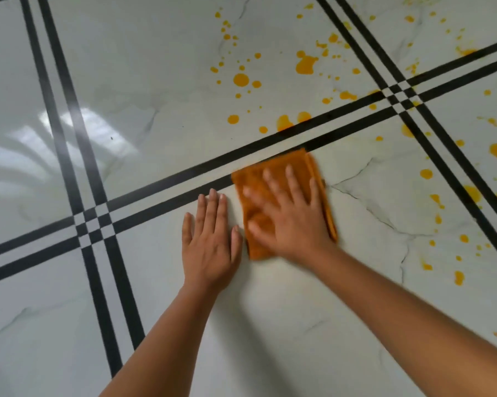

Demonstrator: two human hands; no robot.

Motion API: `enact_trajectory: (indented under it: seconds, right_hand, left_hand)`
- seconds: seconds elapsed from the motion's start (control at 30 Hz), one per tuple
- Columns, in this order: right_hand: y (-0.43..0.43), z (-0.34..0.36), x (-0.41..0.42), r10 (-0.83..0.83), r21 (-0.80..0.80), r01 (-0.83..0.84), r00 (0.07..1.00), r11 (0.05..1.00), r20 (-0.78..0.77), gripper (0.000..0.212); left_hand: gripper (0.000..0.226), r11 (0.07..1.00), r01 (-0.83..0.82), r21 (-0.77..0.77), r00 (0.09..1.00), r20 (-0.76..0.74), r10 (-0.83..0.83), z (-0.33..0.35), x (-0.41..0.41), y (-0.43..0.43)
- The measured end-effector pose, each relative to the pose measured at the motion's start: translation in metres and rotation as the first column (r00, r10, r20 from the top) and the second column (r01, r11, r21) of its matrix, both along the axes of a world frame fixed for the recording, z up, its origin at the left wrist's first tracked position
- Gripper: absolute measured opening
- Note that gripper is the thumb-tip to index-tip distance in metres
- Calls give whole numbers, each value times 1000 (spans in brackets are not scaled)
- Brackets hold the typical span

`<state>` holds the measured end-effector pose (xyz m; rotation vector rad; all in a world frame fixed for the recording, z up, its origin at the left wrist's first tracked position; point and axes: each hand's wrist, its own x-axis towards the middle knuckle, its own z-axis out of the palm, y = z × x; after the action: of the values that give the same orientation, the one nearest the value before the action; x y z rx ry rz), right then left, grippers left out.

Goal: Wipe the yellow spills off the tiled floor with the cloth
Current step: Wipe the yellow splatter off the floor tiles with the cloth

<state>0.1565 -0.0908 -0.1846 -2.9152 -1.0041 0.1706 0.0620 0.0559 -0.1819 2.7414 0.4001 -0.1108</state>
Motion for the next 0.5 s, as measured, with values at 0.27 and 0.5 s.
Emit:
enact_trajectory:
  seconds: [0.27,0.5]
  right_hand:
    - [-32,4,40,-256,-49,255,967,966,-20,67]
    - [-108,3,-46,93,-12,-93,995,996,-24,68]
  left_hand:
    - [63,999,33,5,999,-35,-32,-2,-18,-9]
    - [63,999,53,-1,998,-46,-53,2,-18,-27]
